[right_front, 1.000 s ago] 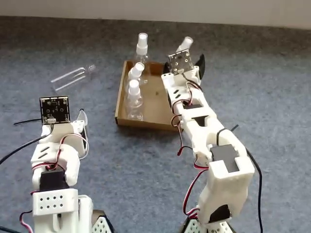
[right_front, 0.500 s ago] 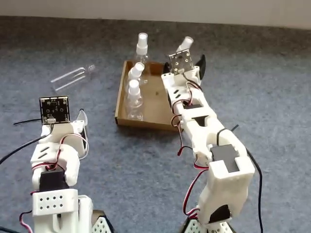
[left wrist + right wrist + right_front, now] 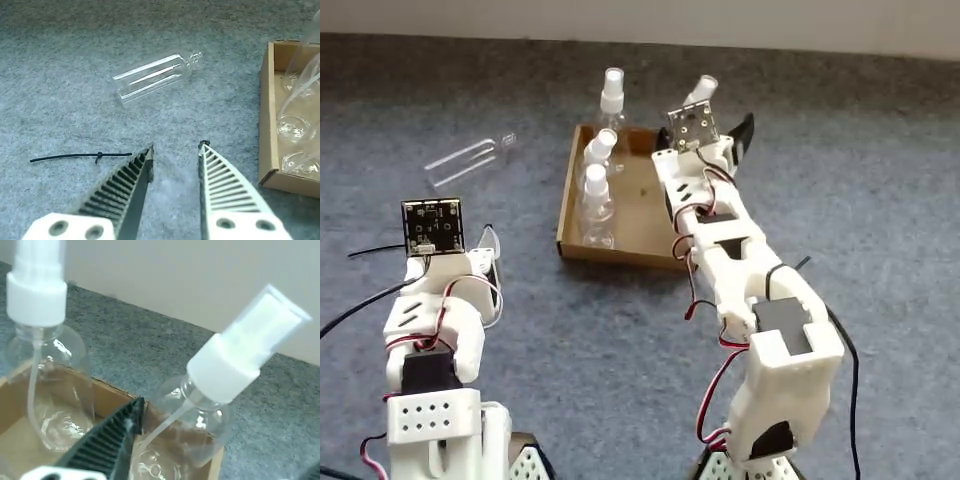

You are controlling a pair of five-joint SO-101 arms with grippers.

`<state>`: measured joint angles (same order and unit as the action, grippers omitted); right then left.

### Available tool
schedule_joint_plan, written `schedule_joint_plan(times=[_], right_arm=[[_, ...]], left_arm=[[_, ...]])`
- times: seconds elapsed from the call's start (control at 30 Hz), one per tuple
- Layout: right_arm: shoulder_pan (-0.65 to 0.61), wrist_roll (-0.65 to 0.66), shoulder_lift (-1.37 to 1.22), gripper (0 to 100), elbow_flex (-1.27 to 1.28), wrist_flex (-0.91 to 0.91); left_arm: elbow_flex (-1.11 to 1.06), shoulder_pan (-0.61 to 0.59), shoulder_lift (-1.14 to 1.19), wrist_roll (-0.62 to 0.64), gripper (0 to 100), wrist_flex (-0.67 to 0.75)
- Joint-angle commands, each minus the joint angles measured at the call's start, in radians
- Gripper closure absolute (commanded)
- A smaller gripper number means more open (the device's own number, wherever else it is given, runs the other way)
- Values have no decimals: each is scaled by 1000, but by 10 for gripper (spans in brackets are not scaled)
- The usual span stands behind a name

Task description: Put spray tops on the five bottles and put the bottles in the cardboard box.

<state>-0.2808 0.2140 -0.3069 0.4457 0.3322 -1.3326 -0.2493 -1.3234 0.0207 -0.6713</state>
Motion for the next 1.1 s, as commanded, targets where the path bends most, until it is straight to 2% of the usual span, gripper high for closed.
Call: schedule_joint_plan(times=[0.0,0.27,0.57,0.83,1.07], right_arm=[[12,-58,64,530,-117,-84],[10,-83,71,530,-237,-189],[15,-81,245,530,-268,-337],[48,-81,341,530,-285,-381],[73,-86,406,530,-444,-618]], left_arm=[[8,-5,15,0,854,20],[8,-5,15,0,854,20],[8,-5,15,0,854,20],[8,-5,15,0,854,20],[10,-7,15,0,854,20]])
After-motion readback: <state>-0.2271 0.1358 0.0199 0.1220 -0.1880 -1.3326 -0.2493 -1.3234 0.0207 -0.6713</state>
